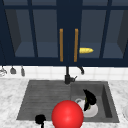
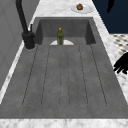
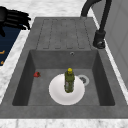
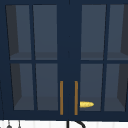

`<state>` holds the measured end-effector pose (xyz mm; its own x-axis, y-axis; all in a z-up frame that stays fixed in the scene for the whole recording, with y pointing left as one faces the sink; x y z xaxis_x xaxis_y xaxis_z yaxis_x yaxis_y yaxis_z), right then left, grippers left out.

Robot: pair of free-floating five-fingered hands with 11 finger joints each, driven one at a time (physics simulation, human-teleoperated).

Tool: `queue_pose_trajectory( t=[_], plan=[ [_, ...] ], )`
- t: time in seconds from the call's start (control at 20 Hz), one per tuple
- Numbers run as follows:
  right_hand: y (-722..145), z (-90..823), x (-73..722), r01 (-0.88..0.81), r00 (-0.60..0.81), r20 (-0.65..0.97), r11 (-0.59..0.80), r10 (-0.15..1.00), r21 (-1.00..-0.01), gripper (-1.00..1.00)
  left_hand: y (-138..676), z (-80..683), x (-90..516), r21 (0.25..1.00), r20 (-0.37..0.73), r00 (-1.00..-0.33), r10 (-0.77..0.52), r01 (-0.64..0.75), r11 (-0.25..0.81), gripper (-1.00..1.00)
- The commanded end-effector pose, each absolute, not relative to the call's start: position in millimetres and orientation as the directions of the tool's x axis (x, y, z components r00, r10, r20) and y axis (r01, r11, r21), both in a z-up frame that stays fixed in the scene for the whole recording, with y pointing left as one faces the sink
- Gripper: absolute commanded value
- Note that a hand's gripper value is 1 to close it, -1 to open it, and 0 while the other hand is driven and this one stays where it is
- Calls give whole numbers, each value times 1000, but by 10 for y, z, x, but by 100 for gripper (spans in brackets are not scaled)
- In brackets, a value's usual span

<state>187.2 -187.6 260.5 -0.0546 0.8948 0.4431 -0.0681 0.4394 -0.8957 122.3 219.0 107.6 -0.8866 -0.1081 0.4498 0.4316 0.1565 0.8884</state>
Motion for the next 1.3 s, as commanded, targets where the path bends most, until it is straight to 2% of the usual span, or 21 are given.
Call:
queue_pose_trajectory(
  t=[0.0, 0.75, 1.25],
  plan=[
    [-1849, 2701, 1761, -34, 6, 536, 536, 844, -844, -100, 2190, 1076, 1223, 888, 450, -887, -108, 432, 156, 0],
    [-1727, 3068, 1305, -18, 150, 643, 652, 751, -758, -100, 2190, 1076, 1223, 888, 450, -887, -108, 432, 156, 0],
    [-1661, 3554, 1019, 13, 275, 630, 653, 726, -758, -100, 2190, 1076, 1223, 888, 450, -887, -108, 432, 156, 0]
  ],
)
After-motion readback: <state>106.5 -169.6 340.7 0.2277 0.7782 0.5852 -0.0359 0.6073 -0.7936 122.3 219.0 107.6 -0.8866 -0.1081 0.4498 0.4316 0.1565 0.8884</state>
